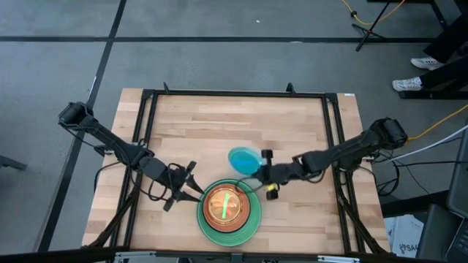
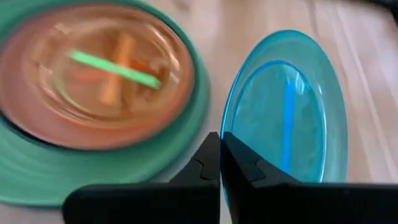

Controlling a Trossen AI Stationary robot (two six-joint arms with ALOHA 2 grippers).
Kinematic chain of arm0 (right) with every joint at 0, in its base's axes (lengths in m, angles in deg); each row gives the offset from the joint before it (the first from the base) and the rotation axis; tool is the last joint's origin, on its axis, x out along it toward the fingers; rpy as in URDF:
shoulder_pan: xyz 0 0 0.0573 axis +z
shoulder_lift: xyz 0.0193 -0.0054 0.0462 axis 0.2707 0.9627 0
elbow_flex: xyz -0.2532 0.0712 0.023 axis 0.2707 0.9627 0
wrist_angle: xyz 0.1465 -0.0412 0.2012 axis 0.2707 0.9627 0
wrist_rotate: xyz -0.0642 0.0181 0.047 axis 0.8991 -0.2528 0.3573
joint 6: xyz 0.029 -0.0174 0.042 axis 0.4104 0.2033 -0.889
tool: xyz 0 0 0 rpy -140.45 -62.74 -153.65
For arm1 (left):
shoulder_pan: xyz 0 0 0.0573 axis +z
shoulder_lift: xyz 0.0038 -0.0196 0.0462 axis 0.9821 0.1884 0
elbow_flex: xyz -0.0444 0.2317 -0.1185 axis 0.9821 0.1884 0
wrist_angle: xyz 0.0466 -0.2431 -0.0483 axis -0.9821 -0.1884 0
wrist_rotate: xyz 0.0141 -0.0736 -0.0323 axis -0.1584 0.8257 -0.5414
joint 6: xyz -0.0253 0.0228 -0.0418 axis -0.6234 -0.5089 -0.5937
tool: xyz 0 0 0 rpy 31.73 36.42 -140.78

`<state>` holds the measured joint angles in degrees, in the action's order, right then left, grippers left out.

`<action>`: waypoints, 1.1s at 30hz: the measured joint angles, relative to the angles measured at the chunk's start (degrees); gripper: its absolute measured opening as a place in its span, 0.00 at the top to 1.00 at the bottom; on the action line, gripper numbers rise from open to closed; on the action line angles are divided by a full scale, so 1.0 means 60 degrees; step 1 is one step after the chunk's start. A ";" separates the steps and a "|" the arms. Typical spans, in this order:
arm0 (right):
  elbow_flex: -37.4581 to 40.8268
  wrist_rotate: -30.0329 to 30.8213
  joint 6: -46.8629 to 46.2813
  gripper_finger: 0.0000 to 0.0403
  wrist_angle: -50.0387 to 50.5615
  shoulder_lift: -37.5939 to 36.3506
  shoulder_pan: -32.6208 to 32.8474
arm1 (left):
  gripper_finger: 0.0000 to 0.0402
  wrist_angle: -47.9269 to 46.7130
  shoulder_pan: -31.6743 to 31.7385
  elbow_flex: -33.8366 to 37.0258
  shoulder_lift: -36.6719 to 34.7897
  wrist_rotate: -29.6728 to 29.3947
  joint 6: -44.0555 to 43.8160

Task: Stack plastic plates
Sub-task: Stack the blue plate on top of the green plate

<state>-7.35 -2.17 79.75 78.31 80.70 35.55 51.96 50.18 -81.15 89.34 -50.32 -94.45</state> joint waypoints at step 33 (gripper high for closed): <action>-0.3362 0.0014 0.0701 1.00 -0.1293 0.4453 0.1954 | 0.68 0.0189 -0.0593 -0.0004 -0.0004 -0.3024 -0.0404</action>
<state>-27.53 -2.08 83.96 70.55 107.42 47.28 53.10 46.62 -81.18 89.32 -68.46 -96.88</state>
